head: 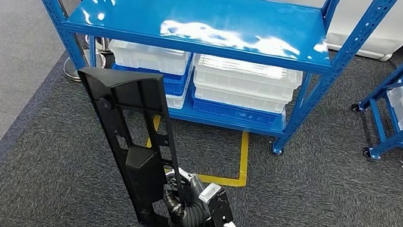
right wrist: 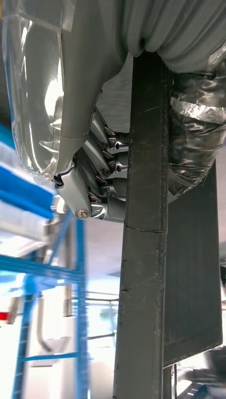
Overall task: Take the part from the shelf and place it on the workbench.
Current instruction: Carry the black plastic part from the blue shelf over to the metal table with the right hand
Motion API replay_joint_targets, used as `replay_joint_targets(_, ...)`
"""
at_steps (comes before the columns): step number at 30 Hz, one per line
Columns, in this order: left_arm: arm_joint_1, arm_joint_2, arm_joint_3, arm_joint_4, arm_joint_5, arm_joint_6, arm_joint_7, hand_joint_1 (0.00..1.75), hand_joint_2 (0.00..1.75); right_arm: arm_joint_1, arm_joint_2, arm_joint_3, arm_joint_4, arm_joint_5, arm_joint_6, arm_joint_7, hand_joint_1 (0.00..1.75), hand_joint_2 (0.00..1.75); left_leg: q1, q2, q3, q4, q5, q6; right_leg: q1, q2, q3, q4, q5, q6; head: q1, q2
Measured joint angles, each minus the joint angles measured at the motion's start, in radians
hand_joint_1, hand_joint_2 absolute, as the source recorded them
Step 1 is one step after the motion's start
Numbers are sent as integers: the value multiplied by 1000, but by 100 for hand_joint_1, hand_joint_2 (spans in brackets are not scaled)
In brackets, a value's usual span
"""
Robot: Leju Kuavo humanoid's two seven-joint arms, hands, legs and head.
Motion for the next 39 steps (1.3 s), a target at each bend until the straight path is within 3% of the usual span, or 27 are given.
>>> replay_joint_targets(1,-2,-1,0,0,3,2,1,0,175,-2,1,0,3,-3,14,-5,175,175,-2,-1,49,-74,-6,4,1,0,-8,0,10,4,0,0)
replay_joint_targets(3,-6,-3,0,0,10,8,1,0,175,-8,6,1,9,-10,34,-16,175,175,-8,-4,91,-157,-25,12,1,-3,-13,-6,33,14,1,0)
replay_joint_targets(7,-10,-9,2,0,19,12,1,0,175,-17,14,3,18,-15,56,-29,175,175,0,0,78,-177,2,32,3,-1,-20,-18,55,31,2,0)
replay_joint_targets(12,-11,-10,2,0,20,12,1,0,175,-17,14,3,19,-15,57,-29,175,175,3,2,79,-178,4,34,2,-1,-21,-16,51,32,2,0)
replay_joint_targets(13,-12,-11,2,0,20,13,2,0,175,-18,14,3,19,-15,59,-30,175,175,2,3,75,-177,8,37,1,0,-25,-7,33,33,2,0)
replay_joint_targets(14,-14,-12,2,0,21,13,3,0,175,-19,14,3,20,-16,63,-32,175,175,1,4,67,-176,15,42,0,1,-32,23,-5,36,2,0)
replay_joint_targets(16,-17,-14,2,0,22,14,6,0,175,-21,14,3,23,-16,72,-37,175,175,-3,6,44,-171,33,52,-3,4,-55,115,-100,41,2,0)
replay_joint_targets(17,-19,-14,2,0,24,15,7,0,175,-23,14,4,25,-16,77,-40,175,175,-4,7,19,-163,46,53,-4,4,-57,179,-124,43,1,0)
replay_joint_targets(19,-24,-15,2,0,26,15,9,0,175,-32,14,4,27,-16,84,-44,175,175,-6,7,-39,-138,74,44,-1,4,45,125,-128,37,1,0)
replay_joint_targets(21,-27,-16,2,0,28,15,9,0,175,-40,15,5,28,-17,87,-46,175,175,-7,7,-75,-123,99,30,6,5,147,2,-120,27,1,0)
replay_joint_targets(23,-28,-16,2,0,29,16,10,0,175,-42,16,5,29,-18,88,-47,175,175,-7,6,-80,-126,109,18,4,3,145,-17,-111,20,1,0)
replay_joint_targets(24,-28,-16,2,0,29,16,10,0,175,-43,16,6,29,-18,89,-47,175,175,-7,5,-87,-119,96,13,1,1,139,-23,-103,14,1,0)
replay_joint_targets(25,-28,-15,2,0,29,16,10,0,175,-44,17,7,29,-19,91,-48,175,175,-8,4,-97,-95,66,9,-3,-1,132,-29,-94,7,1,0)
replay_joint_targets(28,-30,-15,2,0,29,16,10,0,175,-47,21,11,29,-24,104,-52,175,175,-5,2,-140,71,-69,-1,-4,-4,97,-30,-65,-4,0,0)
replay_joint_targets(29,-31,-15,2,0,29,17,11,0,175,-48,22,12,29,-25,108,-55,175,175,-4,2,-146,124,-86,-4,-4,-5,83,-28,-56,-3,0,0)
replay_joint_targets(30,-31,-15,2,0,29,17,11,0,175,-49,23,13,29,-26,112,-59,175,175,-3,2,-140,152,-79,-6,-4,-5,68,-24,-46,-2,0,0)
replay_joint_targets(31,-32,-15,2,0,28,17,13,0,175,-50,23,14,29,-27,116,-62,175,175,-1,2,-118,146,-53,-8,-4,-6,53,-19,-38,0,0,0)
replay_joint_targets(33,-36,-15,2,0,27,17,16,0,175,-52,24,15,28,-27,122,-68,175,175,3,1,-35,41,-3,-10,-6,-5,24,-7,-23,7,0,0)
replay_joint_targets(35,-42,-15,2,0,25,17,19,0,175,-56,25,16,23,-28,125,-72,175,175,0,-3,52,-95,-11,-5,-5,-5,5,2,-8,19,0,0)
replay_joint_targets(37,-47,-16,2,0,21,17,20,0,175,-61,25,16,18,-29,127,-76,175,175,-6,-6,76,-150,-24,9,-4,-5,-1,-1,13,30,0,0)
replay_joint_targets(39,-50,-18,2,0,19,17,21,0,175,-64,25,16,16,-31,128,-78,175,175,-2,-1,59,-153,-4,27,-4,-3,-10,1,14,40,1,0)
